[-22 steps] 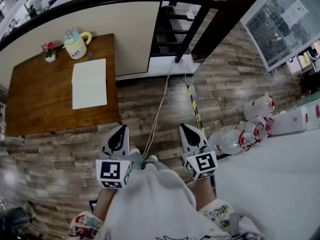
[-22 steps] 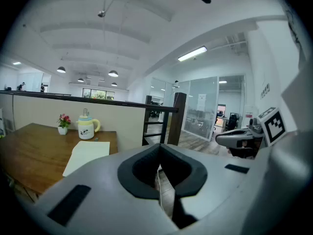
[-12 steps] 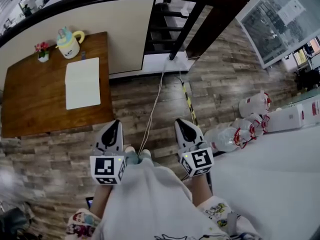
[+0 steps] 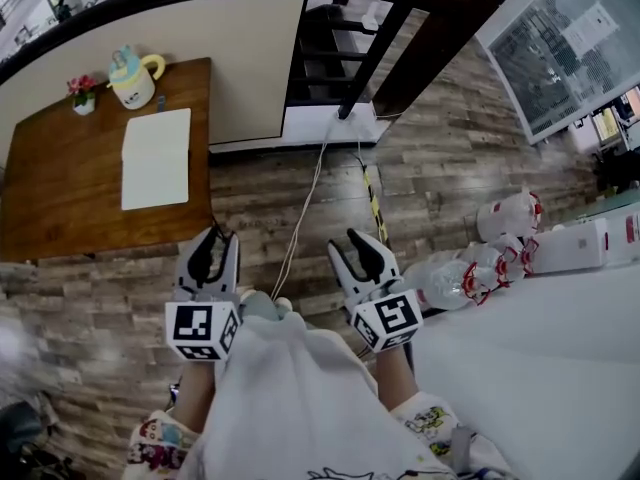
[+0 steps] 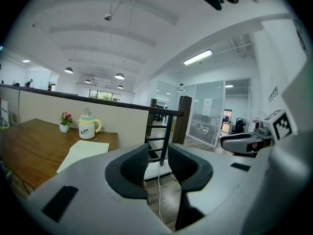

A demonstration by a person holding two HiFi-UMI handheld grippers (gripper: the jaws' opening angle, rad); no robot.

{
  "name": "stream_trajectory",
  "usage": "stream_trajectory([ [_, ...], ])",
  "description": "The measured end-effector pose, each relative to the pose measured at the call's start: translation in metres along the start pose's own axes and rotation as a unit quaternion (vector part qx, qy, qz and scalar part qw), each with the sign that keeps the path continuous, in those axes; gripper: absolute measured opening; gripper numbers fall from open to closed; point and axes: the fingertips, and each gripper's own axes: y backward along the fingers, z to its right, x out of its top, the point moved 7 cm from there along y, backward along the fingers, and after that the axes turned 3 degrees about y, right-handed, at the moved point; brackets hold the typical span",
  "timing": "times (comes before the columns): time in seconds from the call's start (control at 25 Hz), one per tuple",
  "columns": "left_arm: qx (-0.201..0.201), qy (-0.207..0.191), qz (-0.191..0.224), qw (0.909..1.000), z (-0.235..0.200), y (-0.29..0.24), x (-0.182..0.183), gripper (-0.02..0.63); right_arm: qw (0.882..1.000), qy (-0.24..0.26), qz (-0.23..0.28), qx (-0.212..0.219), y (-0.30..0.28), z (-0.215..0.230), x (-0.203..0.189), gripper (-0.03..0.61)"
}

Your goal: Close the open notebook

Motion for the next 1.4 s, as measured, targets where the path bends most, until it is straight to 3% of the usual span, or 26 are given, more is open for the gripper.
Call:
stream_trajectory([
  [0.24, 0.012, -0.001, -0.001, 0.9999, 0.009, -0.01, -0.004, 0.179, 1.0, -0.018, -0.003, 0.013, 0.004, 0.017, -0.01, 0.161],
  [0.68, 0.02, 0.006, -0.013, 0.9997, 0.001, -0.071, 0.004, 0.275, 0.999, -0.043, -0.012, 0.025, -0.036, 0.06, -0.013, 0.219],
  [1.4, 0.026, 0.008, -0.002, 0.9996, -0.071, -0.24, 0.078, 0.314, 0.998, -0.05, -0.007, 0.036, -0.2, 0.151, 0.035, 0.262],
])
